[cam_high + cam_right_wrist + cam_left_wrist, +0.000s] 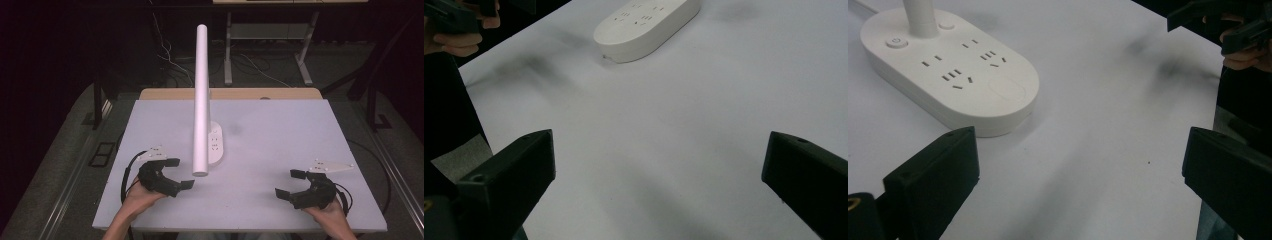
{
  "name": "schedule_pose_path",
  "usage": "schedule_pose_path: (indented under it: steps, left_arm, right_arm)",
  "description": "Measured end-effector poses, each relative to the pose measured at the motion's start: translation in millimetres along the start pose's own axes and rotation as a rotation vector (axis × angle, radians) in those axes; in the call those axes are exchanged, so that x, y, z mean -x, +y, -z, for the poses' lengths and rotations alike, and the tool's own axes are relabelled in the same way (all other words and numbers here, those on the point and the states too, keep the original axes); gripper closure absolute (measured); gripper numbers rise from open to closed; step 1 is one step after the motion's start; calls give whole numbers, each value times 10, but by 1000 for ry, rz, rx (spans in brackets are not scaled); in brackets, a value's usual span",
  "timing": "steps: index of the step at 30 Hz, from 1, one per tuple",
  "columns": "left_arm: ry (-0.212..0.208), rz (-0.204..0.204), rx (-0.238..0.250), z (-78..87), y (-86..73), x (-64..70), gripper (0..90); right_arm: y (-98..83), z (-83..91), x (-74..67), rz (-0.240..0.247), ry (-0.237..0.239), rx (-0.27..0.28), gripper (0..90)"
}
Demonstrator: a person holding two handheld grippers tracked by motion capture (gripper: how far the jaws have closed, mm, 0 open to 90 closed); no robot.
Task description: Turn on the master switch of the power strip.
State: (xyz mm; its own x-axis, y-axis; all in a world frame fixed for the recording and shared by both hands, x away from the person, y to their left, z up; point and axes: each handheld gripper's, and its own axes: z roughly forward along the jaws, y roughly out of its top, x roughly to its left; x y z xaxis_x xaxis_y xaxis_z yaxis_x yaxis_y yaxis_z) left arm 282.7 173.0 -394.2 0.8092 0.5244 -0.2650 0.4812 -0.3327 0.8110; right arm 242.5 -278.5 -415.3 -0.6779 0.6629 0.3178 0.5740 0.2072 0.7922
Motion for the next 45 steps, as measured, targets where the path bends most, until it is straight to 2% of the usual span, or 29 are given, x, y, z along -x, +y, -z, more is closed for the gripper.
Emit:
schedule_pose_path:
  steps: [9,31,45]
  left_arm:
    - [14,10,-9,39,96,-115,17]
    - [38,-7,-47,82,321,-255,33]
    - [62,-14,-52,100,495,-413,44]
  right_arm:
    - [-3,-4,3,8,-1,1,2]
    - [-10,-4,0,16,-8,0,2]
    - [-11,6,0,12,-9,-4,3]
